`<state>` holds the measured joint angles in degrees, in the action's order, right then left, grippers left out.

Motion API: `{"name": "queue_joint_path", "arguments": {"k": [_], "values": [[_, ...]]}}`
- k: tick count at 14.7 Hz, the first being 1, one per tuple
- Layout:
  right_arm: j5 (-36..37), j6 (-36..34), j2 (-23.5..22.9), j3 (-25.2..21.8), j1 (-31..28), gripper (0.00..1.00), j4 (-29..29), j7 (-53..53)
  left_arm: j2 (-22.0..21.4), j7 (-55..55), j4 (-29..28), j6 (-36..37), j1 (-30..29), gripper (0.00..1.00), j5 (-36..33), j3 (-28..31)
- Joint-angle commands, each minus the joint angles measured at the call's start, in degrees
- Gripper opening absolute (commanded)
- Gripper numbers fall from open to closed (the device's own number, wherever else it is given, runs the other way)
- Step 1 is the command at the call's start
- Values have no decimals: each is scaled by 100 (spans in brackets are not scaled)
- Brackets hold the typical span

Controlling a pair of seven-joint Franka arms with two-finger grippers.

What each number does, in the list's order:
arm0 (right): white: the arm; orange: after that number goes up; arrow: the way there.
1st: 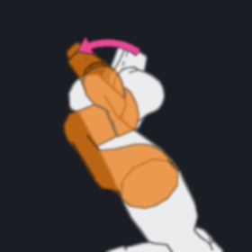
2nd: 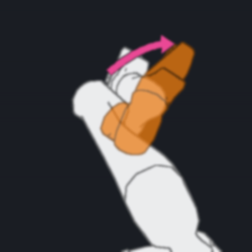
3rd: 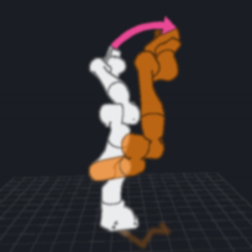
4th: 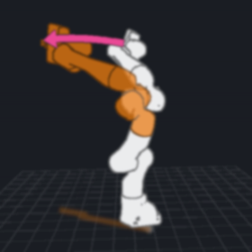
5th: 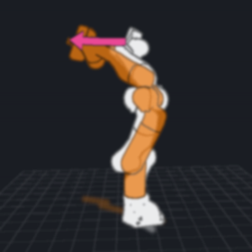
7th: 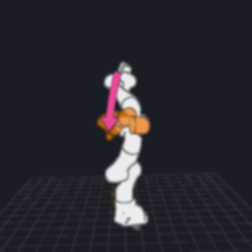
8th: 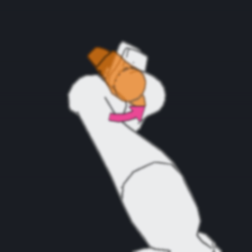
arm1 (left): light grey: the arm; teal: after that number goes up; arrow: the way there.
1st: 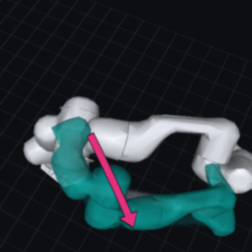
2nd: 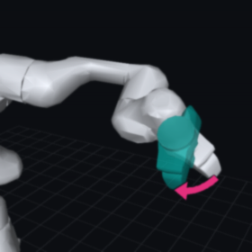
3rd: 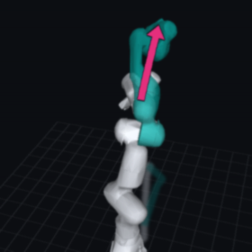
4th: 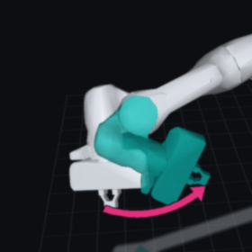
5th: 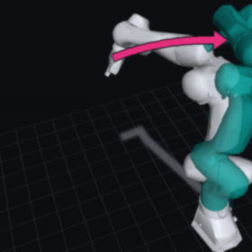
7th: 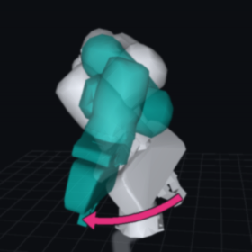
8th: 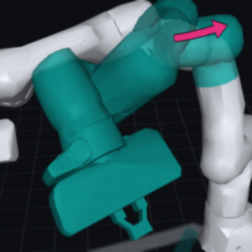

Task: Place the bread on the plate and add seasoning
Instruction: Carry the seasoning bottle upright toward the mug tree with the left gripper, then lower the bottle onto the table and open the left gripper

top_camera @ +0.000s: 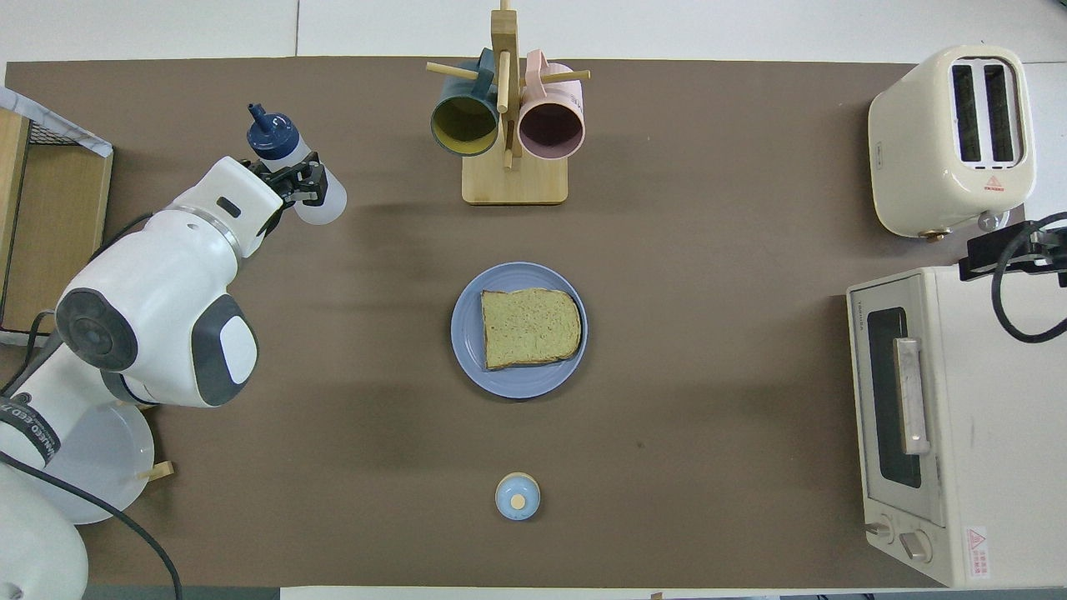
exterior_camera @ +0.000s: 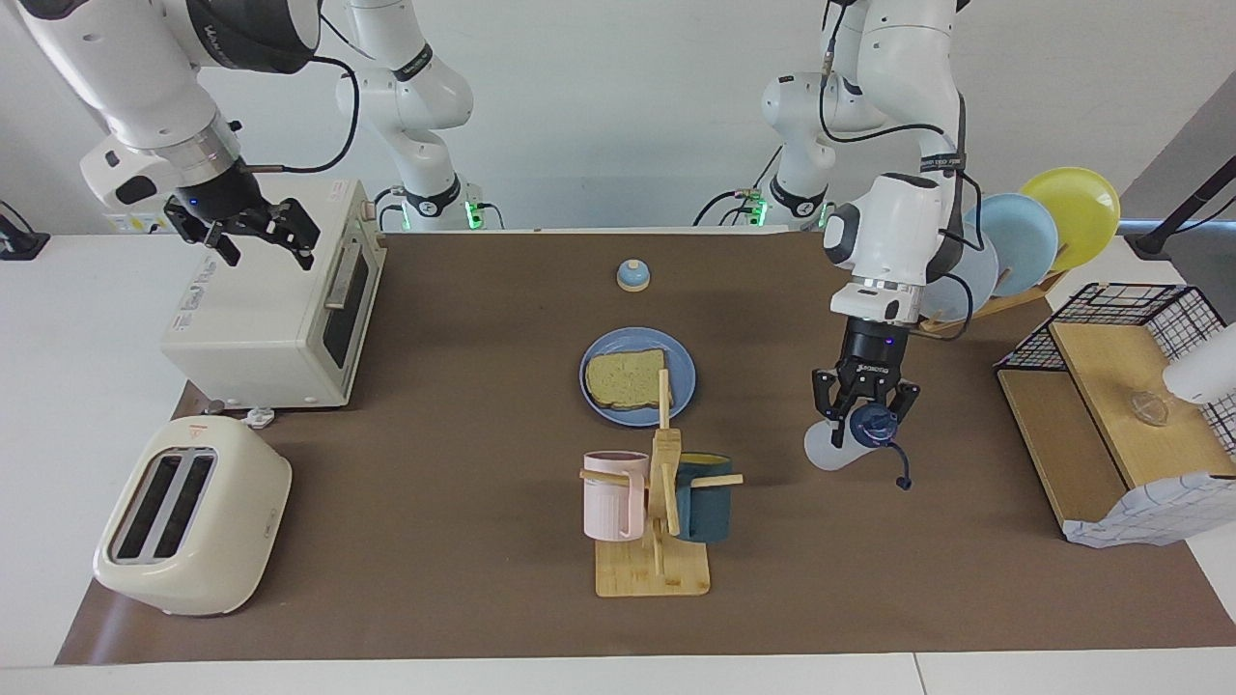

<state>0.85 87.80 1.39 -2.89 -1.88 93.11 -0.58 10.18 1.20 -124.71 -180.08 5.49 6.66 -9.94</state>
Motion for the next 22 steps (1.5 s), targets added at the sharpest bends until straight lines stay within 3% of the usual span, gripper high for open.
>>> {"name": "queue_joint_path", "arguments": {"k": [1,10,22], "values": [[46,-44,81,34,-58,100,75,110,317,239,52,-561,67,0,37,71],[46,-44,81,34,-58,100,75,110,1354,381,166,-2056,163,0,37,106],[46,-44,81,34,-58,100,75,110,1390,600,202,-2066,225,2,-16,265]]}}
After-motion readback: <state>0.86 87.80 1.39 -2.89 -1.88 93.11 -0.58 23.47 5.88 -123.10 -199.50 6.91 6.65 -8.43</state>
